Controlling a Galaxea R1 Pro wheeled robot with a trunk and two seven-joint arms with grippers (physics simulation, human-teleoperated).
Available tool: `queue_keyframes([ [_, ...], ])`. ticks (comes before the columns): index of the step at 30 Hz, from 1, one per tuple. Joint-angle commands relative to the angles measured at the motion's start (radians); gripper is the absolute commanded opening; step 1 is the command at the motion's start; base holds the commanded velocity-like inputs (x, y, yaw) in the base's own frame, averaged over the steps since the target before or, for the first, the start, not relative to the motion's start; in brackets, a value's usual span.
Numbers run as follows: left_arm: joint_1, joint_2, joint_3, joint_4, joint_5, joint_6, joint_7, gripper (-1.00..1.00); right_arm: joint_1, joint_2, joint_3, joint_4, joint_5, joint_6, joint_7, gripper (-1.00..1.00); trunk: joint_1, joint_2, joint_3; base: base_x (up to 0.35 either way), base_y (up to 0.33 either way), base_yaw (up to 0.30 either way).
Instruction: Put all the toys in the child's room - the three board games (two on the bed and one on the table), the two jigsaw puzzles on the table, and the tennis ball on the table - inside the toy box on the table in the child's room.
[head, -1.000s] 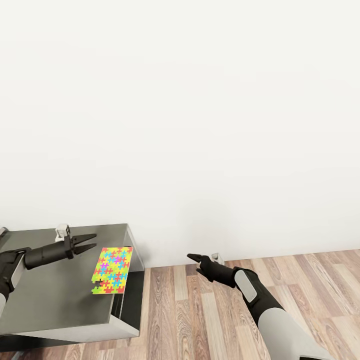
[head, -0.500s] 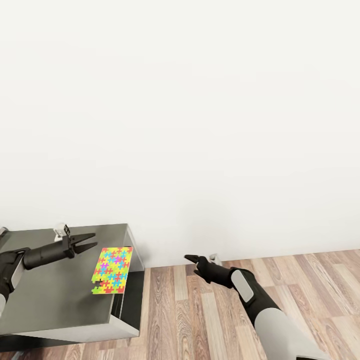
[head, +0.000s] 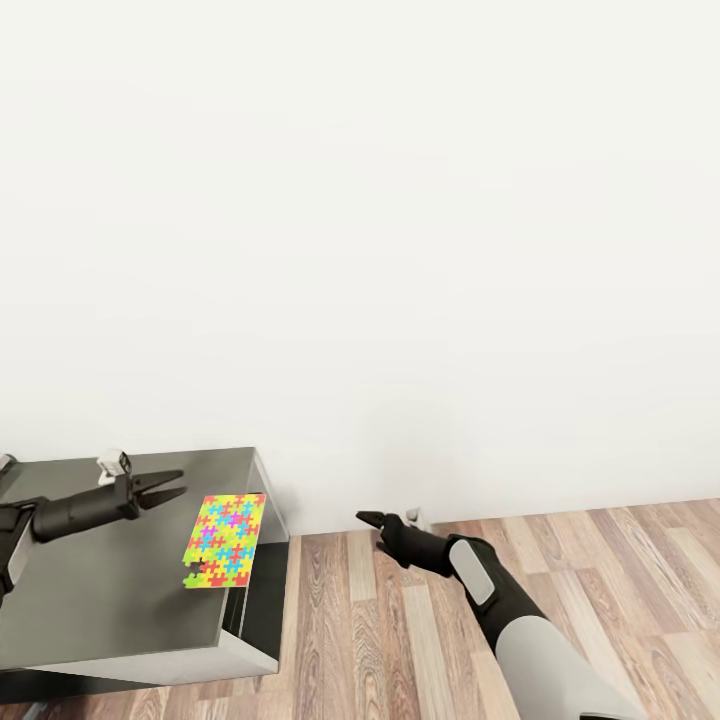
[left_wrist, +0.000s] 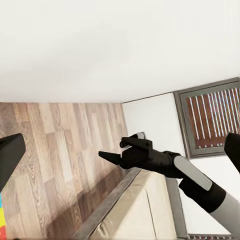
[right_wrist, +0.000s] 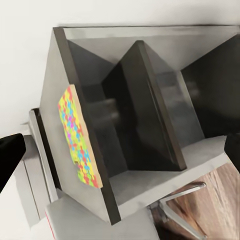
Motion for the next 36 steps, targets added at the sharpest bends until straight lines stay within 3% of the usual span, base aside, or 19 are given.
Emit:
queue_keyframes([
  [1, 0.007, 0.002, 0.0, -0.019, -0.001, 0.02, -0.004, 1.0, -0.001, 0.003, -0.007, -0.001, 0.001, 0.008, -0.008, 1.0, 0.001, -0.002, -0.002, 0.0, 0.0, 0.0],
  [4, 0.037, 0.007, 0.0, -0.094, -0.001, 0.06, -0.004, 1.0, -0.001, 0.009, -0.006, -0.004, 0.003, 0.008, -0.044, 1.0, 0.001, -0.002, -0.002, 0.0, 0.0, 0.0],
  [8, 0.126, 0.011, 0.0, -0.311, 0.001, 0.144, -0.004, 1.0, -0.001, 0.022, -0.006, -0.007, 0.0, 0.009, -0.108, 1.0, 0.001, -0.002, -0.002, 0.0, 0.0, 0.0],
  [12, 0.194, 0.011, 0.005, -0.479, 0.006, 0.183, -0.004, 1.0, -0.001, 0.028, -0.006, -0.008, -0.003, 0.01, -0.127, 1.0, 0.001, -0.002, -0.002, 0.0, 0.0, 0.0],
  [14, 0.21, 0.012, 0.008, -0.52, 0.007, 0.19, -0.004, 1.0, -0.001, 0.03, -0.006, -0.008, -0.003, 0.01, -0.13, 1.0, 0.001, -0.002, -0.002, 0.0, 0.0, 0.0],
  [21, 0.233, 0.013, 0.012, -0.581, 0.009, 0.199, -0.004, 1.0, -0.001, 0.031, -0.006, -0.008, -0.004, 0.007, -0.132, 1.0, 0.001, -0.002, -0.002, 0.0, 0.0, 0.0],
  [36, 0.243, 0.012, 0.015, -0.596, 0.011, 0.199, -0.004, 1.0, -0.001, 0.031, -0.004, -0.008, -0.005, 0.0, -0.126, 1.0, 0.001, -0.002, -0.002, 0.0, 0.0, 0.0],
])
